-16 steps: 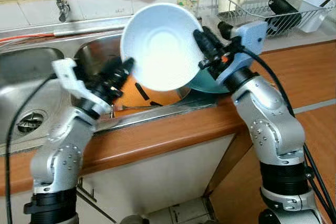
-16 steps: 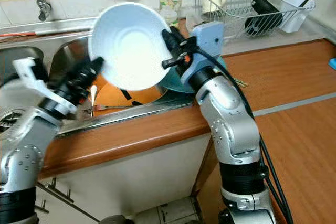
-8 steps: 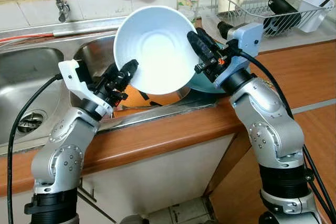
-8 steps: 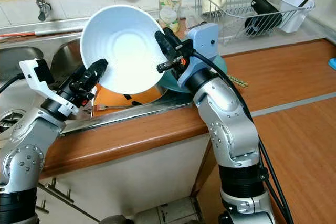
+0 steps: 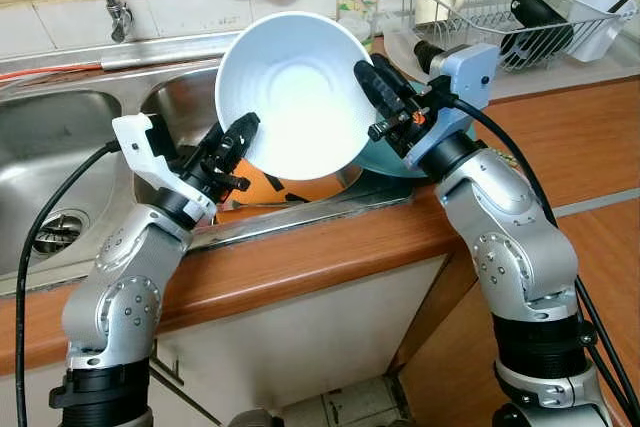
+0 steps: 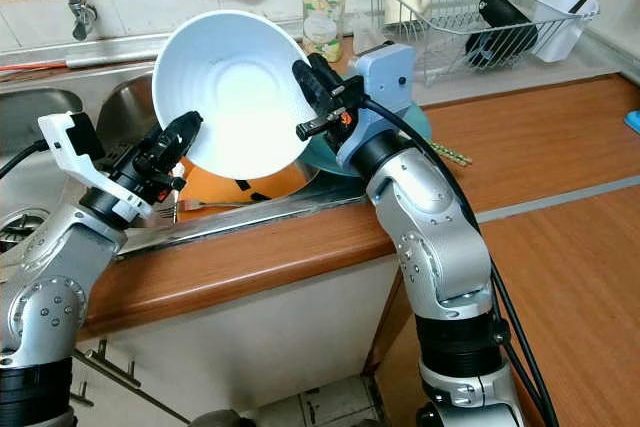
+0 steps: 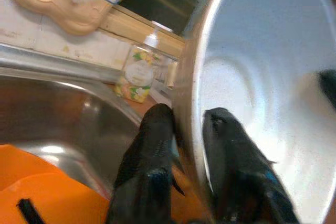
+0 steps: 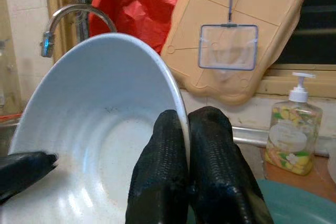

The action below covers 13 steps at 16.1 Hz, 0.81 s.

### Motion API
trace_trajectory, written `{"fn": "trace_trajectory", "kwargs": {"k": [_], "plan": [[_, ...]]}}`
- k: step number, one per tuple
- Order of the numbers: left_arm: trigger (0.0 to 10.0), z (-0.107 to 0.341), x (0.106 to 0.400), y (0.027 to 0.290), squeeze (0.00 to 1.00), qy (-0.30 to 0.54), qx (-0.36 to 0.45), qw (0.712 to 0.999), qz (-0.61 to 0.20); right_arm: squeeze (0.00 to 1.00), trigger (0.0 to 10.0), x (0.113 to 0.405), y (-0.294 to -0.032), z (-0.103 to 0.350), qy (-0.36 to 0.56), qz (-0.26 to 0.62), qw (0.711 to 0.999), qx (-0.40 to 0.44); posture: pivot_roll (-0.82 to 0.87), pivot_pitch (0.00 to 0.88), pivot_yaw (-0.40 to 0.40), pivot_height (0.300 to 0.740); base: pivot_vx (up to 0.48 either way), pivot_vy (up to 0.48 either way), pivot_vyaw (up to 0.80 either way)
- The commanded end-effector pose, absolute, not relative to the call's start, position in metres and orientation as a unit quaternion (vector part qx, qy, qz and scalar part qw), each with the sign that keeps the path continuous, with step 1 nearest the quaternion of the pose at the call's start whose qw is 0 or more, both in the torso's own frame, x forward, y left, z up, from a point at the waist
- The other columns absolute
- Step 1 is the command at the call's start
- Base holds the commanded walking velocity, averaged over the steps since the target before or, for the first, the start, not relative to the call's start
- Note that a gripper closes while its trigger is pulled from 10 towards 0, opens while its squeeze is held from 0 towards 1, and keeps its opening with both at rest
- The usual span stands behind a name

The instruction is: Kitchen organization

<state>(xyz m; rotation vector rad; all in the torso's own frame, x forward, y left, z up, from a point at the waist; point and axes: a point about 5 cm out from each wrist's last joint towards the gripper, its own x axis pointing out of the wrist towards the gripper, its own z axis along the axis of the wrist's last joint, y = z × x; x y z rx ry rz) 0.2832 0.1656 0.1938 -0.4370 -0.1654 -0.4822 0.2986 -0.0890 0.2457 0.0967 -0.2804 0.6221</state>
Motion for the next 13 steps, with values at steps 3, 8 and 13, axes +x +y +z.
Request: {"fn": "trace_trajectory", "kwargs": {"k": [3,8,13], "plan": [[0.0,0.192,0.286,0.17,0.0,-0.079,-0.195,0.955,-0.211,0.0,0.0,0.295,-0.093,0.25,-0.153,0.299,0.941,0.046,-0.01,0.0,0.06,0.74,0.0,0.0,0.0],[0.0,0.19,0.283,0.163,0.0,-0.085,-0.183,0.959,-0.2,0.0,10.0,0.292,-0.095,0.233,-0.128,0.281,0.95,0.044,-0.02,0.0,0.055,0.74,0.0,0.0,0.0],[0.0,0.19,0.283,0.161,0.0,-0.095,-0.179,0.96,-0.195,0.0,10.0,0.289,-0.095,0.226,-0.116,0.277,0.953,0.047,-0.02,0.0,0.054,0.74,0.0,0.0,0.0]]}}
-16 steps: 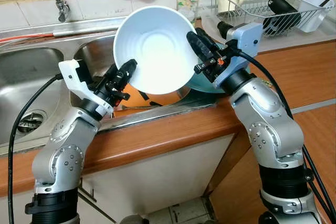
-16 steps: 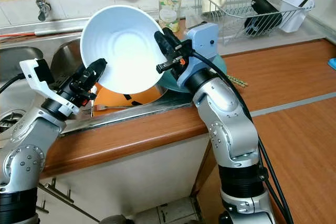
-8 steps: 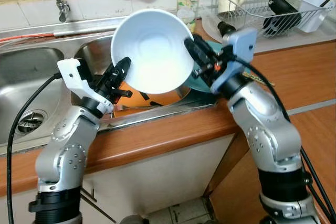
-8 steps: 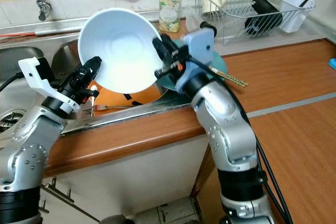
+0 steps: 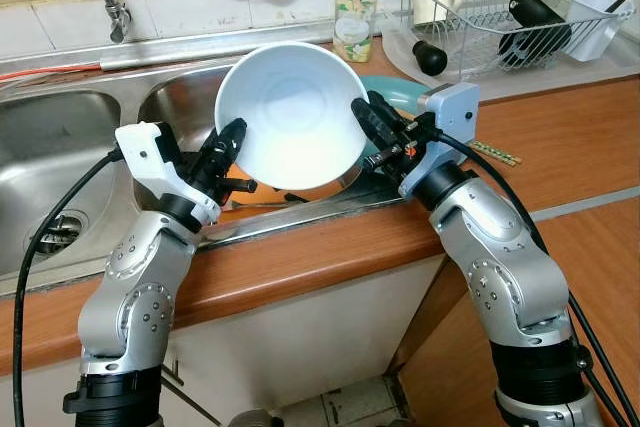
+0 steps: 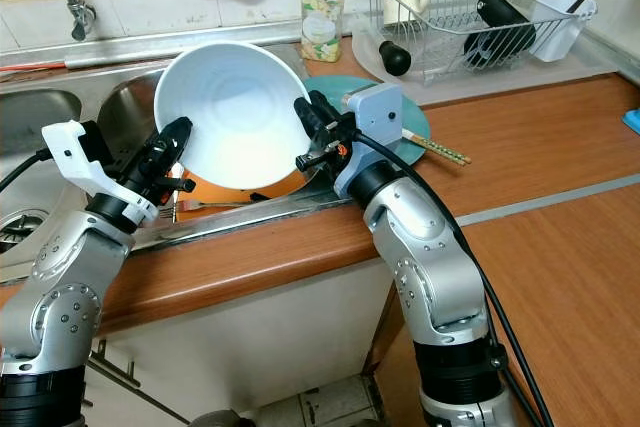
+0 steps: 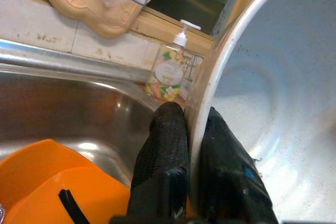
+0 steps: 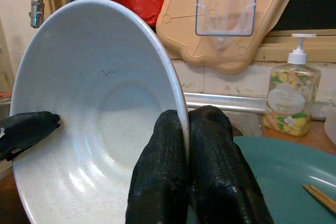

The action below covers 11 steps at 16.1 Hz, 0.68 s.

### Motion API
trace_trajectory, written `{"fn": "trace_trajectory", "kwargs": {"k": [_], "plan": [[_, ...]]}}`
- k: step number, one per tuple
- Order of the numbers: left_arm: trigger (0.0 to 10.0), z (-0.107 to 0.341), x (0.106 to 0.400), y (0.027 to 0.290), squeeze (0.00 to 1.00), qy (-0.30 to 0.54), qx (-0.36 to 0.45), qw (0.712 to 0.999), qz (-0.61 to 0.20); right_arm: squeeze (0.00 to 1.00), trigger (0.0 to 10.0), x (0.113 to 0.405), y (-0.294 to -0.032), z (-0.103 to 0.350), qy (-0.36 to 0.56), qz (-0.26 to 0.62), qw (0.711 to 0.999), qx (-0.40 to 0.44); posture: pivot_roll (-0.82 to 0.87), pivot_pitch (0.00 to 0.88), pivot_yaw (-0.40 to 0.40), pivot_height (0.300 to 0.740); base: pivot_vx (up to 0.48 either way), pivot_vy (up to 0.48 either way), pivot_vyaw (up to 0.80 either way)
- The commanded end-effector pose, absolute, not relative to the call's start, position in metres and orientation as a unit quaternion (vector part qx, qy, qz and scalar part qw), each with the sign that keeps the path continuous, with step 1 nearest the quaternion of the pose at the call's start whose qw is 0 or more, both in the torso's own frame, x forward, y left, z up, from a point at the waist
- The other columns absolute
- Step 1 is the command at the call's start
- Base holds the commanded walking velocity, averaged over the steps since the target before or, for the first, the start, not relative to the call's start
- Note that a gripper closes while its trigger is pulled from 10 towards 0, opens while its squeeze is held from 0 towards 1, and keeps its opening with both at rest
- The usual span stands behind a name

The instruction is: Kitchen organization

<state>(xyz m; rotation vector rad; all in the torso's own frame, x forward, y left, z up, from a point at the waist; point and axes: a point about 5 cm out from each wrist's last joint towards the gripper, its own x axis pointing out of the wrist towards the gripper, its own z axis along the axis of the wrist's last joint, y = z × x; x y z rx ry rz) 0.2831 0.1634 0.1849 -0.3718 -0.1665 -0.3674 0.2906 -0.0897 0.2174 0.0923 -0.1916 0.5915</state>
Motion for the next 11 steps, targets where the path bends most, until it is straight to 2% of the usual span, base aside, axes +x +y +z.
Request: {"fn": "trace_trajectory", "kwargs": {"k": [1,2,4,5,7,9,11], "plan": [[0.0,0.192,0.283,0.161,0.0,-0.098,-0.178,0.96,-0.195,0.03,10.0,0.289,-0.095,0.227,-0.117,0.278,0.952,0.048,-0.02,0.0,0.054,0.74,0.0,0.0,0.0],[0.0,0.196,0.284,0.163,0.0,-0.107,-0.179,0.958,-0.195,1.0,10.0,0.289,-0.094,0.229,-0.119,0.279,0.951,0.051,-0.02,0.0,0.054,0.74,0.0,0.0,0.0],[0.0,0.202,0.286,0.167,0.0,-0.121,-0.183,0.957,-0.189,1.0,10.0,0.289,-0.094,0.231,-0.123,0.278,0.951,0.046,-0.02,0.0,0.055,0.74,0.0,0.0,0.0],[0.0,0.205,0.288,0.173,0.0,-0.131,-0.19,0.958,-0.171,0.0,10.0,0.289,-0.095,0.232,-0.125,0.278,0.952,0.04,-0.03,0.0,0.055,0.74,0.0,0.0,0.0],[0.0,0.207,0.29,0.182,0.0,-0.141,-0.197,0.959,-0.146,0.0,10.0,0.288,-0.095,0.234,-0.127,0.282,0.95,0.038,-0.03,0.0,0.056,0.74,0.0,0.0,0.0],[0.0,0.213,0.299,0.202,0.0,-0.16,-0.194,0.963,-0.095,0.0,10.0,0.284,-0.092,0.234,-0.12,0.305,0.945,0.016,-0.03,0.0,0.059,0.74,0.0,0.0,0.0],[0.0,0.211,0.311,0.218,0.0,-0.147,-0.161,0.975,-0.041,0.0,10.0,0.28,-0.087,0.231,-0.107,0.33,0.938,-0.007,-0.03,0.0,0.067,0.74,0.0,0.0,0.0]]}}
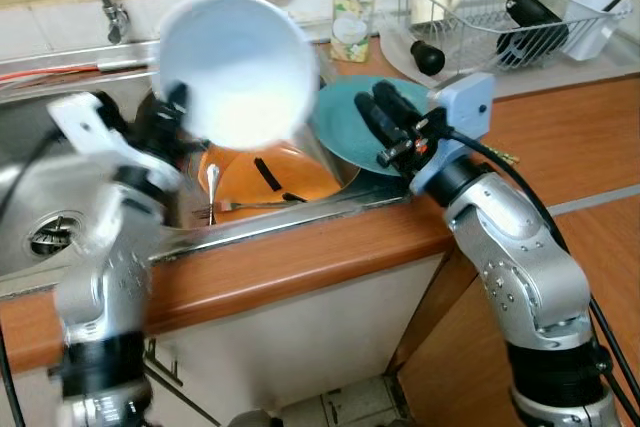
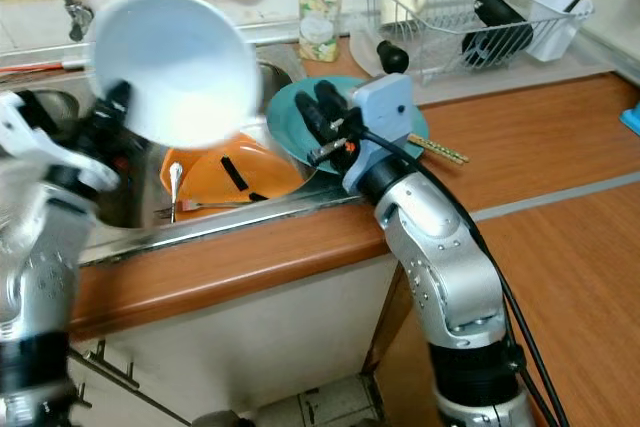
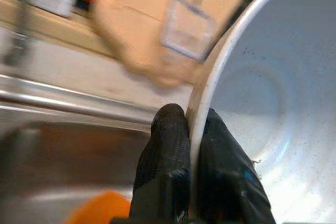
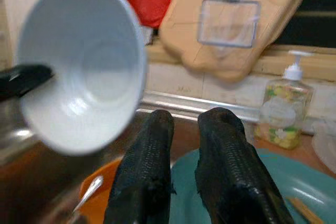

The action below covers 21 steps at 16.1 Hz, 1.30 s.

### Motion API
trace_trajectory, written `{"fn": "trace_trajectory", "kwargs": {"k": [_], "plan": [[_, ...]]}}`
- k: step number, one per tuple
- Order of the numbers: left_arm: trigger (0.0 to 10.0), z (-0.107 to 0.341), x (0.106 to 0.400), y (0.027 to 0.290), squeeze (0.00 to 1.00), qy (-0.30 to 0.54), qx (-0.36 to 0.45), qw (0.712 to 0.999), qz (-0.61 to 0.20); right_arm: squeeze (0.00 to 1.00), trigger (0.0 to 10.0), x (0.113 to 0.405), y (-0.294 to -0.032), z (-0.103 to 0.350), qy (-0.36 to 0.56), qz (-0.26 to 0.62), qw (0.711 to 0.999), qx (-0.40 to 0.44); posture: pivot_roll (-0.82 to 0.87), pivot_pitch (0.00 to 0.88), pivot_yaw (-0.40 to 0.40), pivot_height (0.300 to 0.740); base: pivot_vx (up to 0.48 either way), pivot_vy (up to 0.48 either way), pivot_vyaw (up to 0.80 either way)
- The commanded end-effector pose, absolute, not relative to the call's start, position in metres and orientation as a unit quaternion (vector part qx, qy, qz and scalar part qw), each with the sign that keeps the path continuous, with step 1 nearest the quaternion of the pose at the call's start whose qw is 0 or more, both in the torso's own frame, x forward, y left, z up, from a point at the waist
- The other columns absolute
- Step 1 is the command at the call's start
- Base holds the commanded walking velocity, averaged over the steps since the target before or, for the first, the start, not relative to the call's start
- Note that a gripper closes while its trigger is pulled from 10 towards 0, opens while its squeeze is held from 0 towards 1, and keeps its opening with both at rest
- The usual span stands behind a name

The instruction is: Kitchen organization

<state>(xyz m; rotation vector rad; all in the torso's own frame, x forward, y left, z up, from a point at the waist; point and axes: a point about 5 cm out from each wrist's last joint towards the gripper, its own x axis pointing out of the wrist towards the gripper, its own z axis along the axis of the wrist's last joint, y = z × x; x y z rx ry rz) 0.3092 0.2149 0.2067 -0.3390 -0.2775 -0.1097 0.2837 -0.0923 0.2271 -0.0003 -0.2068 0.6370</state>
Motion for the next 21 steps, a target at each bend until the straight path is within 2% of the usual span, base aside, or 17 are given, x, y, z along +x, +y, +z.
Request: {"fn": "trace_trajectory", "kwargs": {"k": [1,3,4,6,7,10,11,12,13,14,15,21], "plan": [[0.0,0.207,0.316,0.222,0.0,-0.129,-0.127,0.983,-0.03,0.0,10.0,0.279,-0.085,0.229,-0.099,0.341,0.934,-0.023,-0.04,0.0,0.07,0.74,0.0,0.0,0.0],[0.0,0.195,0.329,0.226,0.0,-0.076,-0.064,0.995,-0.028,0.0,10.0,0.275,-0.08,0.221,-0.076,0.371,0.922,-0.084,-0.04,0.0,0.074,0.74,0.0,0.0,0.0],[0.0,0.195,0.329,0.226,0.0,-0.076,-0.064,0.995,-0.028,0.0,10.0,0.275,-0.08,0.221,-0.076,0.371,0.922,-0.084,-0.04,0.0,0.074,0.74,0.0,0.0,0.0],[0.0,0.174,0.346,0.229,0.0,0.002,-0.018,1.0,-0.022,0.0,10.0,0.266,-0.073,0.211,-0.046,0.421,0.9,-0.102,-0.05,0.0,0.084,0.74,0.0,0.0,0.0],[0.0,0.171,0.352,0.227,0.0,0.014,-0.016,1.0,-0.023,0.0,10.0,0.263,-0.072,0.208,-0.032,0.435,0.893,-0.11,-0.05,0.0,0.086,0.74,0.0,0.0,0.0],[0.0,0.157,0.362,0.216,0.0,0.077,0.011,0.995,-0.062,0.0,10.0,0.256,-0.07,0.198,0.007,0.466,0.876,-0.128,-0.06,0.0,0.094,0.74,0.0,0.0,0.0],[1.1,0.154,0.364,0.214,0.0,0.086,0.02,0.994,-0.067,0.0,10.0,0.256,-0.07,0.196,0.014,0.468,0.874,-0.132,-0.06,0.0,0.095,0.74,0.0,0.0,0.0],[3.4,0.148,0.367,0.211,0.0,0.109,0.027,0.991,-0.076,0.0,10.0,0.256,-0.071,0.193,0.024,0.467,0.873,-0.139,-0.06,0.0,0.095,0.74,0.0,0.0,0.0],[4.6,0.143,0.37,0.21,0.0,0.129,0.031,0.988,-0.079,0.0,10.0,0.257,-0.072,0.192,0.028,0.465,0.873,-0.143,-0.06,0.0,0.096,0.74,0.0,0.0,0.0],[6.9,0.14,0.371,0.209,0.0,0.144,0.032,0.986,-0.084,0.0,10.0,0.257,-0.073,0.192,0.03,0.461,0.875,-0.146,-0.06,0.0,0.096,0.74,0.0,0.0,0.0],[10.0,0.136,0.371,0.208,0.0,0.162,0.04,0.982,-0.09,0.0,10.0,0.258,-0.073,0.193,0.031,0.456,0.877,-0.148,-0.07,0.0,0.099,0.74,0.0,0.0,0.0],[10.0,0.117,0.366,0.203,0.0,0.231,0.069,0.959,-0.146,0.0,10.0,0.261,-0.075,0.193,0.032,0.443,0.883,-0.155,-0.06,0.0,0.1,0.74,0.0,0.0,0.0]]}}
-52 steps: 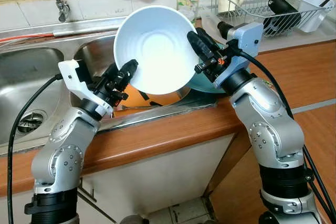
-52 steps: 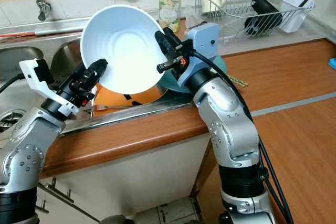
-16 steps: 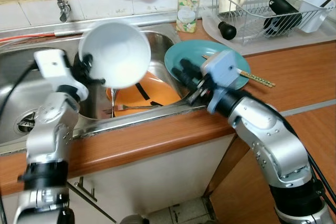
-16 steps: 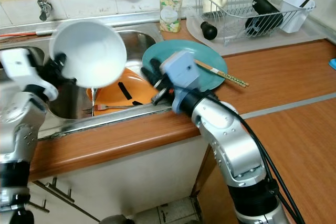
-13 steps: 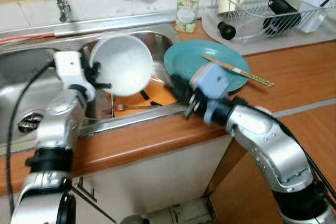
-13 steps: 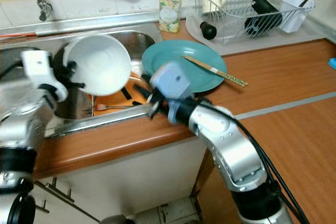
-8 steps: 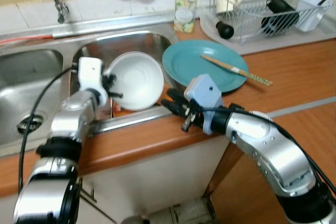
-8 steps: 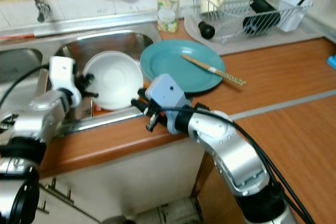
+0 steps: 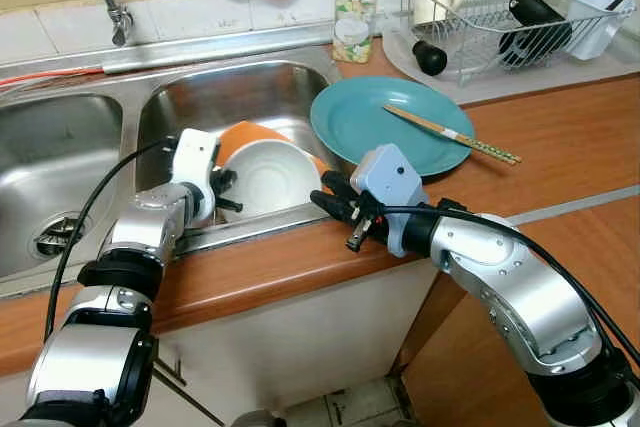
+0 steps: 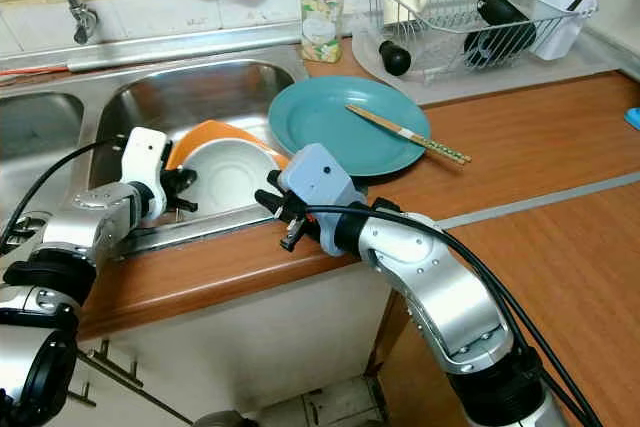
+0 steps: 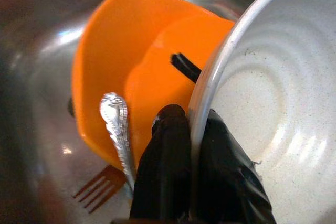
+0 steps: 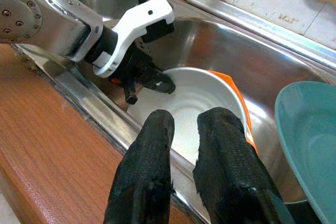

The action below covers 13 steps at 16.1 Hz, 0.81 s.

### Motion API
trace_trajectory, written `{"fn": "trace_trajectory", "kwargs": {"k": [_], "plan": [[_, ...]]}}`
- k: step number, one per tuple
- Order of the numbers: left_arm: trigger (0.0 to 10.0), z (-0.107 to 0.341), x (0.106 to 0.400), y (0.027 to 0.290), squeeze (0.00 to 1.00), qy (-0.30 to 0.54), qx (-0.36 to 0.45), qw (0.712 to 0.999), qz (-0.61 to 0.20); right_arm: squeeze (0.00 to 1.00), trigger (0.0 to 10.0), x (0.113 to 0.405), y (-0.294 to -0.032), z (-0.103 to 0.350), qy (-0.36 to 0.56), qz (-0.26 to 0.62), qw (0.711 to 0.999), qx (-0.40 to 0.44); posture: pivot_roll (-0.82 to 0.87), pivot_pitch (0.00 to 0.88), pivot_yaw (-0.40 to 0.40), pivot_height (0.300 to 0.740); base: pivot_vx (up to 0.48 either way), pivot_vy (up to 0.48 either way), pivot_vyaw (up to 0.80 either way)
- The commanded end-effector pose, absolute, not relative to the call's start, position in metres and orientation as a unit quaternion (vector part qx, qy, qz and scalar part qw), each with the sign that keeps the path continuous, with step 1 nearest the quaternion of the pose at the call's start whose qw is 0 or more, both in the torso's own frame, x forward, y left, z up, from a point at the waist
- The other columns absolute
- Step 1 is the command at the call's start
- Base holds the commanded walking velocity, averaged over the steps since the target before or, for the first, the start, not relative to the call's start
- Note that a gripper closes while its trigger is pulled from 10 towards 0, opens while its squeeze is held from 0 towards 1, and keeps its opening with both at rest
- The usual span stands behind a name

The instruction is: Kitchen organization

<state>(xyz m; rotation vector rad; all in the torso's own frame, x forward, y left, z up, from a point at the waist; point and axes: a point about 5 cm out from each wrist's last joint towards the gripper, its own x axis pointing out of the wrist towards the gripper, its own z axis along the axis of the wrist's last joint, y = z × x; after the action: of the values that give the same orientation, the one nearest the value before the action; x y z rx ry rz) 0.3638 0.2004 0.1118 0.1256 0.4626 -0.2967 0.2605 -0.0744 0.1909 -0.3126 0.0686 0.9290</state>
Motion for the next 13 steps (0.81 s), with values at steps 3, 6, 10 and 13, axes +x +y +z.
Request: {"fn": "trace_trajectory", "kwargs": {"k": [3,6,10,13], "plan": [[10.0,0.114,0.3658,0.2012,0.0,0.24,0.076,0.955,-0.156,0.0,10.0,0.2622,-0.0749,0.1924,0.033,0.441,0.883,-0.158,-0.07,0.0,0.096,0.74,0.0,0.0,0.0],[10.0,0.1145,0.3664,0.2004,1.0,0.24,0.078,0.954,-0.16,0.0,10.0,0.2627,-0.0755,0.192,0.034,0.441,0.883,-0.161,-0.07,0.0,0.091,0.74,0.0,0.0,0.0],[10.0,0.1146,0.366,0.202,1.0,0.238,0.078,0.955,-0.158,0.0,10.0,0.2641,-0.0753,0.1923,0.033,0.439,0.883,-0.166,-0.07,0.0,0.089,0.74,0.0,0.0,0.0],[10.0,0.1188,0.3673,0.2054,1.0,0.218,0.085,0.961,-0.146,0.0,10.0,0.2651,-0.0753,0.1933,0.029,0.433,0.886,-0.166,-0.07,0.0,0.09,0.74,0.0,0.0,0.0]]}}
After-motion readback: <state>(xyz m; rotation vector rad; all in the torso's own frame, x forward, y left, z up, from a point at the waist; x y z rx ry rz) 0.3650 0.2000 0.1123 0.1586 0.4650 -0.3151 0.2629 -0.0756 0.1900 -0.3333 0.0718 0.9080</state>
